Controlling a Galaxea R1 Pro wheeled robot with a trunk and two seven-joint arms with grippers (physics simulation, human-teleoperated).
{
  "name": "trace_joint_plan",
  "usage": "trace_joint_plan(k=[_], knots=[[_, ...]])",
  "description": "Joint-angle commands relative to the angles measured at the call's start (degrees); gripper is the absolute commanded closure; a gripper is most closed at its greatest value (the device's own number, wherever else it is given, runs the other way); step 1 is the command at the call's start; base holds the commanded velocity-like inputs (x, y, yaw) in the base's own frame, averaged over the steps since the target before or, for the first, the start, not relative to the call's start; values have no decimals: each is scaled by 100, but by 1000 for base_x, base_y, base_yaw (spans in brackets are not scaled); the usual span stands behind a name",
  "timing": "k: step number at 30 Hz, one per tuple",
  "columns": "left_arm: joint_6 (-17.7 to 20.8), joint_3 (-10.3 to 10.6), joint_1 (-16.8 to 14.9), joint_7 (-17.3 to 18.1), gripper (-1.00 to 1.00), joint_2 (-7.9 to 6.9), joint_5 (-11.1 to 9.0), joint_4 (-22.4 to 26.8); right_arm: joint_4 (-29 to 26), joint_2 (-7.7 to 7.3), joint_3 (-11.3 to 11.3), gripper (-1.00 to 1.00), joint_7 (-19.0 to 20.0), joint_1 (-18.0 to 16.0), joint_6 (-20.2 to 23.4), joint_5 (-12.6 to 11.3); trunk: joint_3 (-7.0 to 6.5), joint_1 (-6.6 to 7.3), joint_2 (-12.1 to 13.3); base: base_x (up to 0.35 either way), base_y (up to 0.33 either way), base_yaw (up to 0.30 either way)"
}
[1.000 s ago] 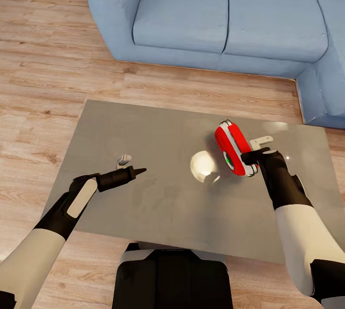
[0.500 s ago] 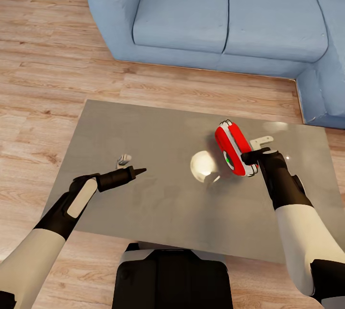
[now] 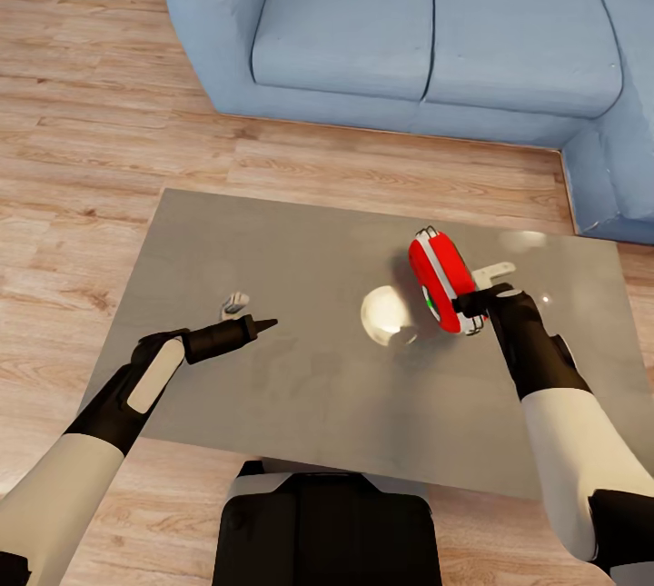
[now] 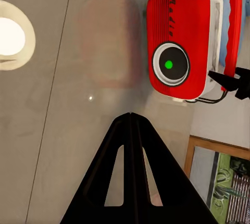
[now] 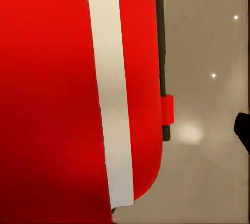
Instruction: Turn on the radio receiver that's on the table in the living room.
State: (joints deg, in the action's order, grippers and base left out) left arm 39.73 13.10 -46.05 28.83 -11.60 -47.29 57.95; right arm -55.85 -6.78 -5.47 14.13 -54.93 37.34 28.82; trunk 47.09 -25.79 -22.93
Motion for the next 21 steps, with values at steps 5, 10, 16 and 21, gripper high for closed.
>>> trace_joint_plan(k=[5,10,16,21], knots=[[0,0,0,0,100,0,-3,5,-395,-26,3,-100,117,-2,178,-3,0,0,0,0,0,0],[0,0,0,-8,100,8,-8,5,-2236,-82,13,-100,1201,0,1960,42,0,0,0,0,0,0],[0,0,0,-1,100,9,-9,14,-3205,-429,4,-100,2003,-8,2266,62,0,0,0,0,0,0],[0,0,0,-4,100,9,-9,13,-3265,-665,2,-100,2215,-9,2266,62,0,0,0,0,0,0]])
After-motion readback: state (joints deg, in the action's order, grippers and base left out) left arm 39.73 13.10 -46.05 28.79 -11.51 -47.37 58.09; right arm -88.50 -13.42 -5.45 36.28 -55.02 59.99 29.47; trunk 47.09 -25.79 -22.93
